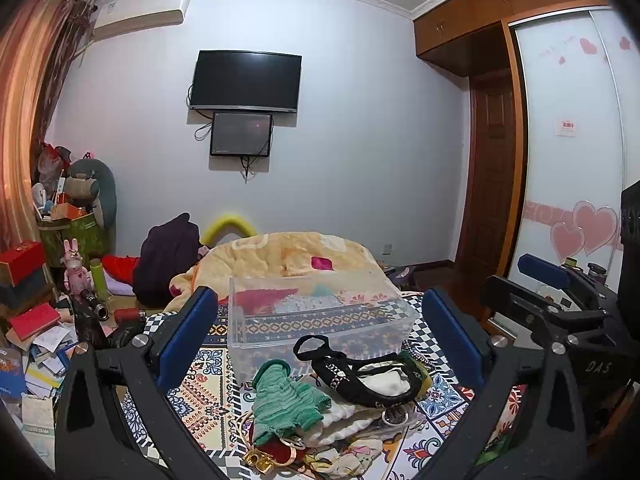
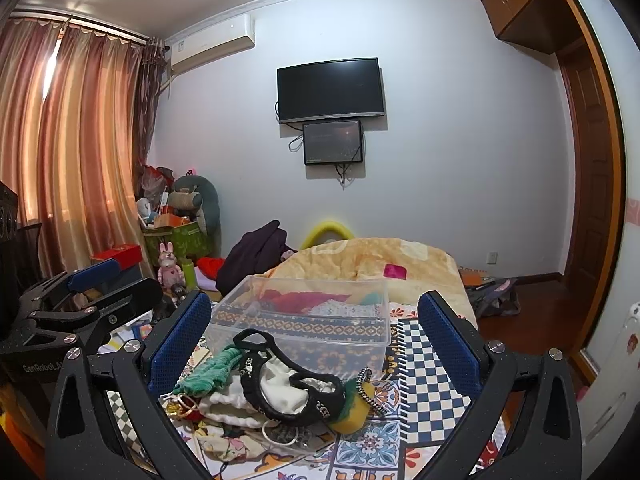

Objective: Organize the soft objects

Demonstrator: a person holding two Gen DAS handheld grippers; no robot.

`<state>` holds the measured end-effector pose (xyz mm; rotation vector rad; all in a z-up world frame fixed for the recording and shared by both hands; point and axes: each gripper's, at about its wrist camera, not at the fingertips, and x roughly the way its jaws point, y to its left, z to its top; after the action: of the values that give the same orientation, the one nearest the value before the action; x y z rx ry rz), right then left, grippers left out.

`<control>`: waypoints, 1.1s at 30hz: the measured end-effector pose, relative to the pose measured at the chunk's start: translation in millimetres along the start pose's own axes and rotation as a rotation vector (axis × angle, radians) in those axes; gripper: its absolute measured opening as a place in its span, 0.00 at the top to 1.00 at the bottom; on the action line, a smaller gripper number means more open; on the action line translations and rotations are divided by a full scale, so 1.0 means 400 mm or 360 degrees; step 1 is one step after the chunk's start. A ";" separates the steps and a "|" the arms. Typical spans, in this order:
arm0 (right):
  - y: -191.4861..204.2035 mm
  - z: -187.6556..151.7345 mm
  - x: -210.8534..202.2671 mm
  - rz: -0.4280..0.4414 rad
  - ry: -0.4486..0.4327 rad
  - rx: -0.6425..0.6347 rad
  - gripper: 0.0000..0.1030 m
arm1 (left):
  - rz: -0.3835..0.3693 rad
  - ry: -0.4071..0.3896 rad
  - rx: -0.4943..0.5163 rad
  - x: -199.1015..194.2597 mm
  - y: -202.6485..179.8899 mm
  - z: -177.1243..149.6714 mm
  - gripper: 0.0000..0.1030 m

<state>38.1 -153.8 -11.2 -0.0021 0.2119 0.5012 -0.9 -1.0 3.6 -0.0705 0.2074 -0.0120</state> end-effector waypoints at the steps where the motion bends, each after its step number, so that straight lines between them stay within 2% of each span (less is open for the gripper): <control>1: 0.000 0.001 -0.001 0.0001 -0.0001 0.0001 0.00 | -0.0001 0.0001 0.0000 0.000 0.000 0.000 0.00; 33: 0.000 0.004 -0.008 0.0004 -0.0013 0.0010 0.00 | -0.0005 0.0002 -0.0004 0.004 -0.006 0.004 0.00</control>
<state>35.8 -154.9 -8.9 0.0065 0.2057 0.5030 1.1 -3.4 4.9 -0.0733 0.2085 -0.0149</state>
